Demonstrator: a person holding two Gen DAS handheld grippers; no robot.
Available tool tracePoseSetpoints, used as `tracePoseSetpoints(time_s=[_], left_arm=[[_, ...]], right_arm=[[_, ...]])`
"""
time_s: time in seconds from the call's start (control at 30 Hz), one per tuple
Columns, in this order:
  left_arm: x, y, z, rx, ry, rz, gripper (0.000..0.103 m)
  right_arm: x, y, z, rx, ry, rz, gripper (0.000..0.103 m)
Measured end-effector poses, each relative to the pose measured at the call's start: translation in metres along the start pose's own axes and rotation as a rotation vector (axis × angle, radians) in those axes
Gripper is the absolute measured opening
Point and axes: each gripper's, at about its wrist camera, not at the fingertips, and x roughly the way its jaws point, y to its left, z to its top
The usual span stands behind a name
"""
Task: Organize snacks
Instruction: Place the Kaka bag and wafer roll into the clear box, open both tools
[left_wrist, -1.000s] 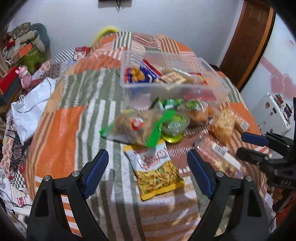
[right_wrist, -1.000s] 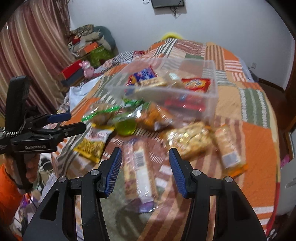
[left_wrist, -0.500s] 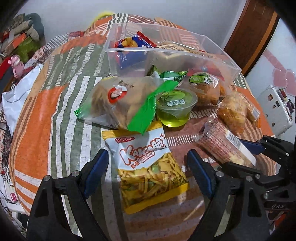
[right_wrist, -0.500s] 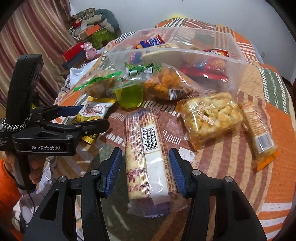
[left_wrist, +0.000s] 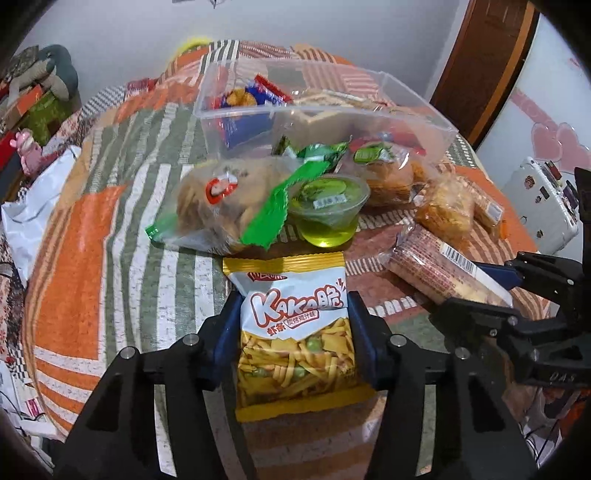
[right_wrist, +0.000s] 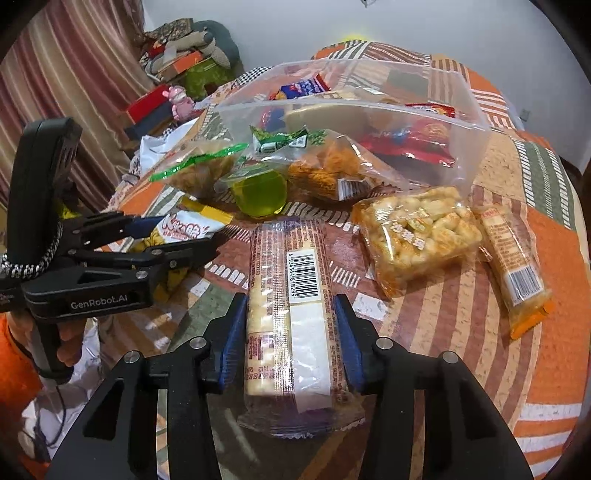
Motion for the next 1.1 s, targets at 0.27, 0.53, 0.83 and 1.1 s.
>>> tracePoseSetpoints(time_s=[0.27,0.53,0.83,1.1], left_arm=[[-0.038,-0.007,0.012,0.013,-0.092,-0.012,0.054],[-0.066,-0.011,0.033,0.002,-0.175,-0.050,0.054],[-0.077,-0.005,0.071,-0.011,-0.251,-0.041,0.054],[-0.068,0.009,0.110,-0.040,-0.281,-0.035,0.054]], right_arm=[[-0.033,-0.013,0.003,0.028,-0.076,-0.016,0.043],[-0.057,-0.014,0.021,0.041,-0.166,-0.033,0.043],[-0.074,-0.025,0.052,0.060,-0.265,-0.066,0.043],[-0.079,-0.042,0.084,0.100,-0.335,-0.089,0.043]])
